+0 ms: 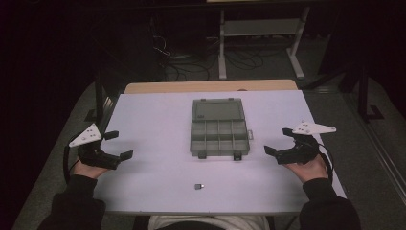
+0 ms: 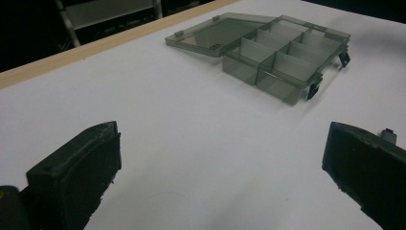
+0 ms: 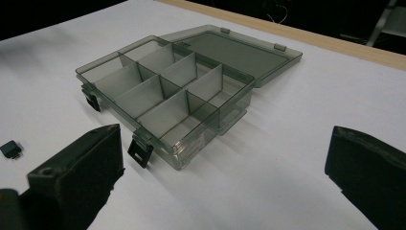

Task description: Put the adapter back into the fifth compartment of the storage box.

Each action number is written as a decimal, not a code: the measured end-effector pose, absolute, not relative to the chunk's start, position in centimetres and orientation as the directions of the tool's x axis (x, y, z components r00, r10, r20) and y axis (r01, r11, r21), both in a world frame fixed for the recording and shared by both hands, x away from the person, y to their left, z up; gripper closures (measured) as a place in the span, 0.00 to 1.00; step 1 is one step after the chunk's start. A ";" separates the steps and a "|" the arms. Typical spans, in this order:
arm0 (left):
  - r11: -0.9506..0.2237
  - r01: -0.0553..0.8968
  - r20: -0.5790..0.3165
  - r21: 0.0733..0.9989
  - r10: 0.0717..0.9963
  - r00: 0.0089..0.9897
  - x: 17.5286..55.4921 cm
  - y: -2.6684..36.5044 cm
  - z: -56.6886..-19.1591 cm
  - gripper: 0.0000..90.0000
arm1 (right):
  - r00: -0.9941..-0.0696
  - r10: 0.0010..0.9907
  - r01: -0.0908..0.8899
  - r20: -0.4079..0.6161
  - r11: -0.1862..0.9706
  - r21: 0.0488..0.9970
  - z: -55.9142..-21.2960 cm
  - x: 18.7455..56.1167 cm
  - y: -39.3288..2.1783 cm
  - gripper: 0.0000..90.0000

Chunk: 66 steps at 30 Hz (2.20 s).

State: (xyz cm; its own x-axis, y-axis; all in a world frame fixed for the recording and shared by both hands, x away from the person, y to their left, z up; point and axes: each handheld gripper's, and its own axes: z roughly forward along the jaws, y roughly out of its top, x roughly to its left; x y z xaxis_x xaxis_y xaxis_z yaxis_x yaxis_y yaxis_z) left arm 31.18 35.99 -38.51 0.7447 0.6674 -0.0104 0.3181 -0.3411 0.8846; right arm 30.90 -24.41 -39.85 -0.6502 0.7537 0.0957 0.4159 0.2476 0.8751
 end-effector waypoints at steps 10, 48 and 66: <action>-0.347 0.317 -0.005 0.882 0.668 0.744 31.0 35.8 -38.4 0.00 | -0.652 0.754 0.408 0.083 0.256 0.876 -39.9 30.8 -24.2 0.00; -0.484 0.280 0.071 0.829 0.588 0.806 31.4 31.8 -36.1 0.00 | -0.657 0.748 0.418 0.093 0.259 0.871 -39.9 30.7 -24.1 0.00; -0.517 0.267 0.063 0.813 0.534 0.843 31.5 29.8 -36.0 0.00 | -0.663 0.743 0.417 0.093 0.263 0.870 -39.9 30.7 -24.0 0.00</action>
State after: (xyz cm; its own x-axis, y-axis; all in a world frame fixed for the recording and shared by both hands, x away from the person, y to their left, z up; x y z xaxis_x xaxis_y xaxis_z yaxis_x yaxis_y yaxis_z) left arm 31.48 29.83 -35.96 0.8433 0.5337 0.0631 0.2666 -0.5175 0.8131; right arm 30.73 -23.98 -39.87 -0.6630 0.7428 0.0931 0.4167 0.2629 0.8702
